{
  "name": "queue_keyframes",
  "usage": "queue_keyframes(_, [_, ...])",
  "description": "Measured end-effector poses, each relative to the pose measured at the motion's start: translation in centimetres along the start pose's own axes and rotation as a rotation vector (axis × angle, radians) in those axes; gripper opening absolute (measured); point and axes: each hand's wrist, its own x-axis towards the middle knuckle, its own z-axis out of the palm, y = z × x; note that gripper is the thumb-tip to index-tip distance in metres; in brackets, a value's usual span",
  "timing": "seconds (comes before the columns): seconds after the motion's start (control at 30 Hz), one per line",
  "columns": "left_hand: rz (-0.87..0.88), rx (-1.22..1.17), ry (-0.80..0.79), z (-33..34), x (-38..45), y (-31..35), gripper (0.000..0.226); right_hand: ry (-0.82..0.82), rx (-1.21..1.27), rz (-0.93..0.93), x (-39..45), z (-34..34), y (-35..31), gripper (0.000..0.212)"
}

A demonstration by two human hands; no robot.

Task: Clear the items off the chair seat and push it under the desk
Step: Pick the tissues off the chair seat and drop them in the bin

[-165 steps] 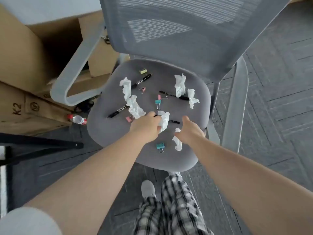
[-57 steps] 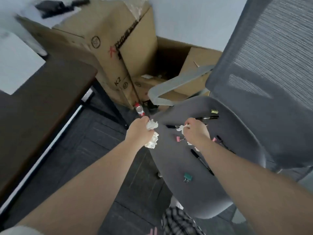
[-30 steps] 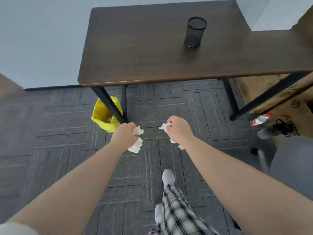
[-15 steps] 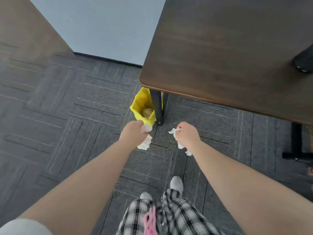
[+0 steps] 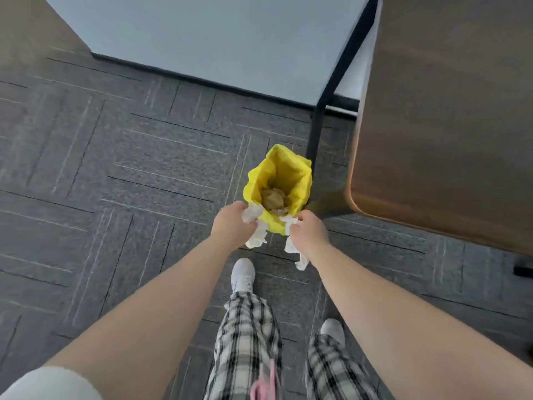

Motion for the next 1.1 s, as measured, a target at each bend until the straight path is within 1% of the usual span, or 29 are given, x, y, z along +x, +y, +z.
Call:
queue_keyframes(0.07, [0.009, -0.022, -0.041, 0.2, 2.7, -0.5, 0.04, 0.044, 0.055, 0.025, 2.2, 1.2, -1.1, 0.024])
queue_keyframes(0.17, [0.033, -0.059, -0.09, 1.1, 6.9, -0.9, 0.037, 0.135, 0.093, 0.076, 6.0, 2.4, -2.4, 0.027])
queue_keyframes(0.33, [0.102, -0.078, -0.131, 2.9, 12.8, -0.1, 0.039, 0.254, 0.12, 0.165, 11.9, 3.0, -2.5, 0.032])
queue_keyframes(0.4, [0.126, -0.074, -0.146, 3.6, 14.6, 0.1, 0.043, 0.29, 0.152, 0.199, 13.7, 3.4, -2.2, 0.032])
queue_keyframes(0.53, [0.136, -0.105, -0.16, 5.2, 17.5, 0.4, 0.043, 0.333, 0.224, 0.23, 16.3, 4.1, -1.9, 0.033])
queue_keyframes(0.6, [0.156, -0.095, -0.177, 6.0, 18.6, 0.6, 0.046, 0.336, 0.284, 0.243, 17.2, 4.4, -1.8, 0.035])
queue_keyframes(0.67, [0.162, -0.074, -0.202, 6.5, 19.4, 0.7, 0.056, 0.332, 0.345, 0.255, 17.8, 4.9, -1.7, 0.038])
queue_keyframes(0.73, [0.157, -0.065, -0.238, 6.7, 20.0, 0.7, 0.066, 0.324, 0.368, 0.239, 18.2, 5.2, -1.7, 0.039])
queue_keyframes(0.8, [0.158, -0.055, -0.29, 6.6, 20.3, 0.5, 0.072, 0.31, 0.372, 0.211, 18.4, 5.3, -1.6, 0.04])
queue_keyframes(0.9, [0.166, -0.004, -0.34, 6.4, 20.3, 0.4, 0.073, 0.309, 0.389, 0.206, 18.1, 5.3, -1.3, 0.042])
queue_keyframes(1.0, [0.177, 0.078, -0.345, 5.7, 19.9, 0.6, 0.074, 0.312, 0.404, 0.222, 17.6, 5.3, -1.3, 0.041])
queue_keyframes(1.1, [0.2, 0.158, -0.337, 4.5, 19.2, 0.8, 0.072, 0.266, 0.324, 0.218, 16.3, 5.4, -1.6, 0.042])
